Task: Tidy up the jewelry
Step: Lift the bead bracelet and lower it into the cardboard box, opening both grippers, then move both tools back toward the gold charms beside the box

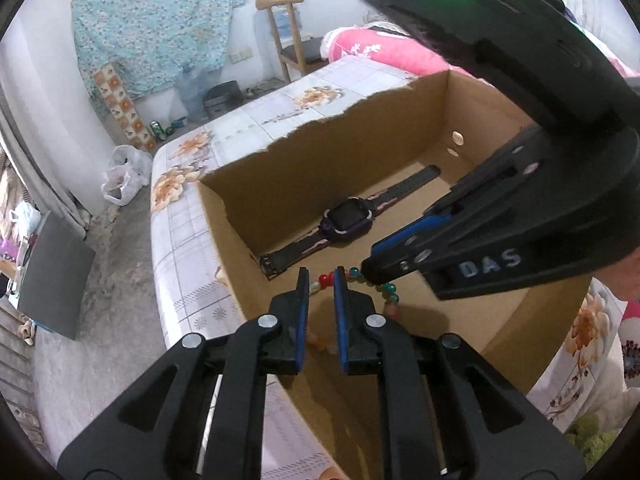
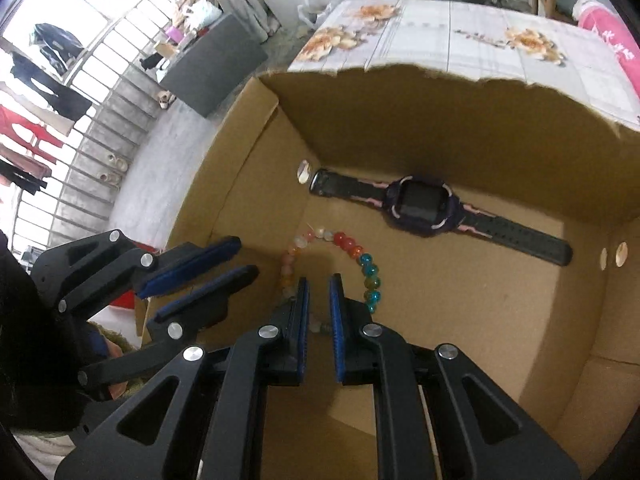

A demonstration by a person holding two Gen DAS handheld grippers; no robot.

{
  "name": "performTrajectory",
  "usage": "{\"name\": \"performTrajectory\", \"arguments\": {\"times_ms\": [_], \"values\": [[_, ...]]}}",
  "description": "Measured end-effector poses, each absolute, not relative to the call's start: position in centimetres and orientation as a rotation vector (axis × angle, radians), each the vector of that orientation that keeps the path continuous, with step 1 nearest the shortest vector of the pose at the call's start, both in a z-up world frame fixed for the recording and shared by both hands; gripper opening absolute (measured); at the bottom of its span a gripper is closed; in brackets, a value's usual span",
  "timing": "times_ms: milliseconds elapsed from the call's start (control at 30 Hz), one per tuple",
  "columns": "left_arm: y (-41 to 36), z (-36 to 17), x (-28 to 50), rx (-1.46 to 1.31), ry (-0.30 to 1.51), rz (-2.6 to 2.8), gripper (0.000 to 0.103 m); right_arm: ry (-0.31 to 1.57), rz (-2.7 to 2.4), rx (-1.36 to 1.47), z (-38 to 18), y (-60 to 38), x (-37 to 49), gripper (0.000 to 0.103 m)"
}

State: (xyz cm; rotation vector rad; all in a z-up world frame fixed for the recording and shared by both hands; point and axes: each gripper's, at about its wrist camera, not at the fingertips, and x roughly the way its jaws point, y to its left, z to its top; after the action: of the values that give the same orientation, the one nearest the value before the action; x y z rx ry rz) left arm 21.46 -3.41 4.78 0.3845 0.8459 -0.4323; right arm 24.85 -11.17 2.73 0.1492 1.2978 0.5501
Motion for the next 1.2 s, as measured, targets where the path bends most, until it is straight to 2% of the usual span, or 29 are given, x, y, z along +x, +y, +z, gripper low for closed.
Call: {"name": "performTrajectory", "arguments": {"times_ms": [200, 333, 500, 633, 800, 1000, 1200], "values": [[-2.0, 7.0, 19.7, 0.326, 0.745, -0.422, 0.012, 1.146, 0.558, 0.184, 6.2, -13.6, 23.1, 0.011], [-0.6, 8.7, 16.9, 0.261, 0.678, -0.443, 0.019, 1.001, 0.588, 0.218, 9.7, -16.6, 19.8, 0.011], [1.3, 9.3, 11.7, 0.196, 0.619, -0.515, 0.033, 0.871, 0.672, 0.297, 11.8, -19.3, 14.4, 0.03], [1.8, 7.6, 7.7, 0.143, 0.659, -0.563, 0.037, 0.845, 0.696, 0.291, 10.6, -20.6, 9.9, 0.031], [0.8, 2.8, 5.4, 0.096, 0.805, -0.598, 0.037, 0.909, 0.648, 0.334, 7.0, -21.8, 6.2, 0.031], [-2.8, -0.8, 4.9, 0.156, 0.855, -0.64, 0.037, 1.019, 0.543, 0.395, 1.7, -22.7, 3.7, 0.031], [-4.9, -2.6, 6.1, 0.217, 0.891, -0.681, 0.037, 1.045, 0.493, 0.412, 0.1, -23.0, 2.6, 0.031]]}}
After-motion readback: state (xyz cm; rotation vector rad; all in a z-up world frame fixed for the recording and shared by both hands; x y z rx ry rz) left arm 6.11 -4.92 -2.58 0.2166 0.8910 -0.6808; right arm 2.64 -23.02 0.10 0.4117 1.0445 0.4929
